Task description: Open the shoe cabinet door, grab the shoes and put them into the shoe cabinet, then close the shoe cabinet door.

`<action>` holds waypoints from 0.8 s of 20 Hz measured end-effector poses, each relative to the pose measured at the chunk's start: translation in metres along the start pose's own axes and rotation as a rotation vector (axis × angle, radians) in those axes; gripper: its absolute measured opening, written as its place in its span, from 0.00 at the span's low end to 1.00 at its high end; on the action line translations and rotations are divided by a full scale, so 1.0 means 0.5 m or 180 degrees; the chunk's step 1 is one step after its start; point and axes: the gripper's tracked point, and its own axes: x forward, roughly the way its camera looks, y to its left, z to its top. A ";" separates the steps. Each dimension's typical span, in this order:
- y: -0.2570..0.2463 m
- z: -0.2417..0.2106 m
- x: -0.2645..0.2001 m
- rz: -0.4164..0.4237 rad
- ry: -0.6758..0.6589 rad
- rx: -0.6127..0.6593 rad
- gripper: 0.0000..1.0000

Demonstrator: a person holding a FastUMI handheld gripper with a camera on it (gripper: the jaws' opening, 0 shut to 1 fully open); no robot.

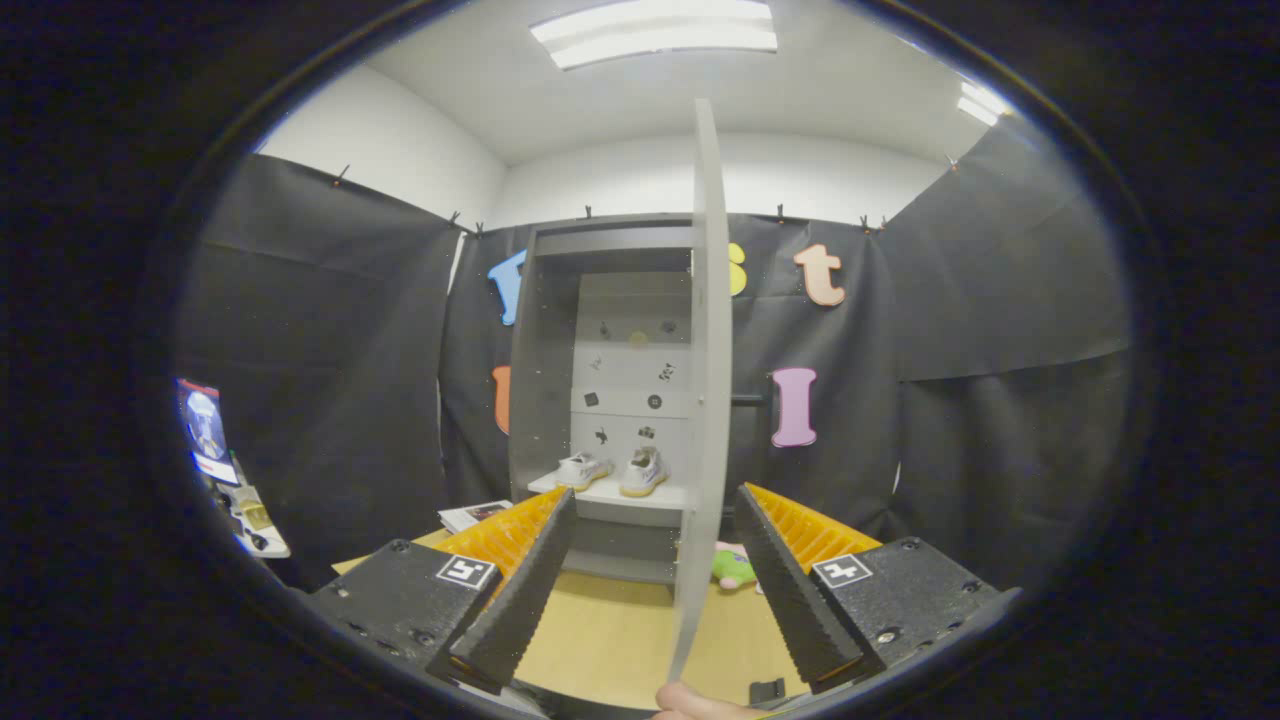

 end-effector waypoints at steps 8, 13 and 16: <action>-0.246 0.050 -0.039 -0.0593 -0.0039 -0.0131 1.00; -0.391 0.039 0.013 -0.1021 0.0107 -0.0006 1.00; -0.434 0.028 0.059 -0.1226 0.0187 -0.0005 1.00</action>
